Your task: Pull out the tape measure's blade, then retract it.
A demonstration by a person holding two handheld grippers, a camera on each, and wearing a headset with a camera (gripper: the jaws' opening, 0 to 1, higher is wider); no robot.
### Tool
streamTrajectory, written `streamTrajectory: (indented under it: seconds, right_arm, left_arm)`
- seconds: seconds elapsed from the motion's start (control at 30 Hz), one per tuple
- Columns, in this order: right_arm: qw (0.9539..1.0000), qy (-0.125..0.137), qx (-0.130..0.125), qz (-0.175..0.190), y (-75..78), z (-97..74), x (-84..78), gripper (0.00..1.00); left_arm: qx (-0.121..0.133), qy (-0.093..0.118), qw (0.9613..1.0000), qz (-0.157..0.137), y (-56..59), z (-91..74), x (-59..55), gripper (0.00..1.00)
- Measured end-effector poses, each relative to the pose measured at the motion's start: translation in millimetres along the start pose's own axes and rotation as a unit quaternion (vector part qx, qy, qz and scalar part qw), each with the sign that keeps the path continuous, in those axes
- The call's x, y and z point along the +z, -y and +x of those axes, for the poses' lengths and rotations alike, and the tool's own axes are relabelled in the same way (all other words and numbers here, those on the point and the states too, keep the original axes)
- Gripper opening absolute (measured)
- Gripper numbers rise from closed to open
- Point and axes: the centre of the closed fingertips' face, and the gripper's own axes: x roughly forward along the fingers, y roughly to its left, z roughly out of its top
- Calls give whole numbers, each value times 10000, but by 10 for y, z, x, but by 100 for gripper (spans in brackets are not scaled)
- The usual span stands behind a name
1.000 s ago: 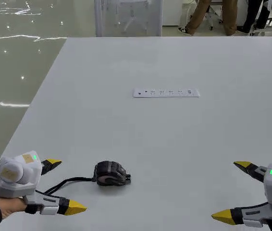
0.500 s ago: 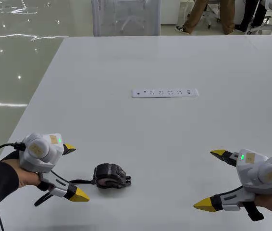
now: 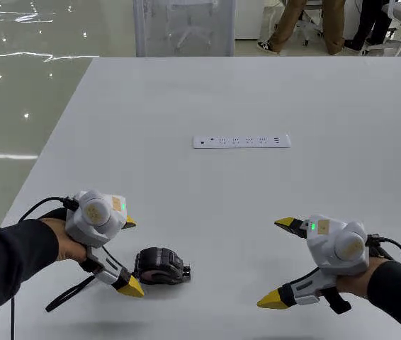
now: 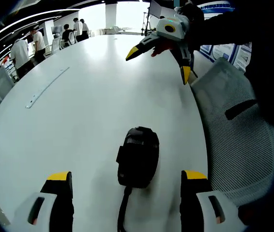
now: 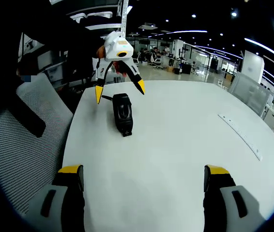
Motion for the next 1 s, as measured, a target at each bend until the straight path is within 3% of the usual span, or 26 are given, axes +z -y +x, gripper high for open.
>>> streamTrajectory:
  seconds: [0.2, 0.37, 0.5, 0.67, 0.8, 0.83, 0.87, 0.9, 1.0]
  right_arm:
    - [9999, 22, 126, -55, -15, 170, 99, 100]
    - [9996, 33, 252, -112, -70, 303, 151, 97]
    - [9994, 34, 320, -116, -84, 396, 192, 94]
    - [9986, 11, 497, -175, -147, 542, 241, 87]
    - [9970, -54, 691, -334, -231, 678, 292, 81]
    - [9969, -46, 705, -342, -239, 707, 318, 79]
    - [9964, -55, 759, -363, -256, 741, 344, 77]
    - [9962, -57, 779, -382, -260, 767, 362, 75]
    - [9947, -101, 879, -517, -298, 872, 419, 71]
  left_arm:
    - [-151, -56, 9998, 77, 60, 117, 55, 84]
    - [-243, -162, 9995, 154, 108, 174, 44, 73]
    - [-179, -119, 9996, 199, 83, 187, 81, 66]
    - [-207, -114, 9991, 352, 120, 224, 131, 52]
    - [-162, 24, 9986, 507, 135, 246, 280, 46]
    - [-191, 23, 9984, 532, 152, 246, 300, 40]
    - [-61, -168, 9976, 671, 112, 242, 255, 33]
    - [-184, -106, 9976, 665, 175, 262, 272, 32]
    - [-196, -104, 9978, 618, 168, 255, 262, 32]
